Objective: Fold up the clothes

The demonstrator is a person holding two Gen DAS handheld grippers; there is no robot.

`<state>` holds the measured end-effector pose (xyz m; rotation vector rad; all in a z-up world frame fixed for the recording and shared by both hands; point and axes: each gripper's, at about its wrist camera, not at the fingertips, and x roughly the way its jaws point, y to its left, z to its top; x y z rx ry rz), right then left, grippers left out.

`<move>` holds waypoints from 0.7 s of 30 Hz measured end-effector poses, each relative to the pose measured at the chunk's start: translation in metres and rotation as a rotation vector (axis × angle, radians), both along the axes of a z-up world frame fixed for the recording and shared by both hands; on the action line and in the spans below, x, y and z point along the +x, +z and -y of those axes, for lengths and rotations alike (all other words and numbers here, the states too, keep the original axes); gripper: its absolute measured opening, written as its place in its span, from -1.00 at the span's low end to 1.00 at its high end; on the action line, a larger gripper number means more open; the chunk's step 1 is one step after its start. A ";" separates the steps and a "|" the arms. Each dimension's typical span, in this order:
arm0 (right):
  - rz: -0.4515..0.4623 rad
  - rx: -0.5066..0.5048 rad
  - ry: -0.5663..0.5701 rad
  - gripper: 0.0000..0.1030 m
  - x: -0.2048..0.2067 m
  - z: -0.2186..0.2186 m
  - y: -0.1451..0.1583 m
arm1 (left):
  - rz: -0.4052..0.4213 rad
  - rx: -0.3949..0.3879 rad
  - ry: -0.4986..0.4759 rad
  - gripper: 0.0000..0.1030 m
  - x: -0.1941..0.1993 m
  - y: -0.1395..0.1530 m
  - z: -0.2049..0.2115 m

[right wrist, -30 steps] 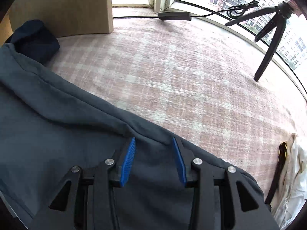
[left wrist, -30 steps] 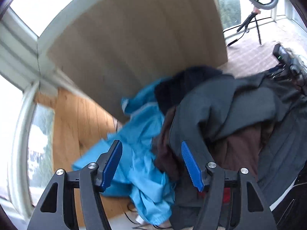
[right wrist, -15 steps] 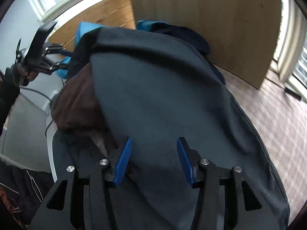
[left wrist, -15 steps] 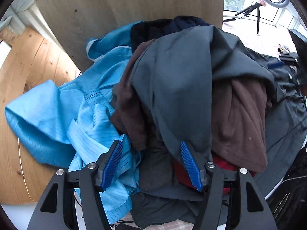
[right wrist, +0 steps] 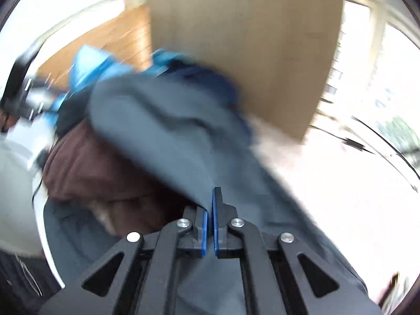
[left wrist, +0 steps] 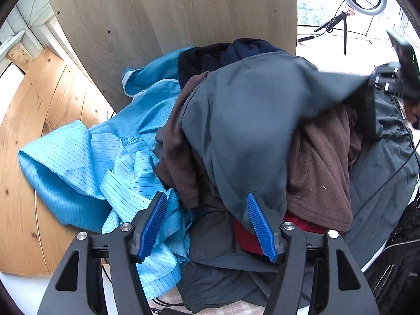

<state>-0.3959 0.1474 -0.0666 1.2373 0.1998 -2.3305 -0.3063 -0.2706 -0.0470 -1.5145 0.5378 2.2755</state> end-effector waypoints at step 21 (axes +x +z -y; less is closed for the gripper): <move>0.110 0.107 -0.192 -0.94 0.002 -0.078 -0.039 | 0.079 0.231 -0.023 0.23 -0.043 0.010 -0.025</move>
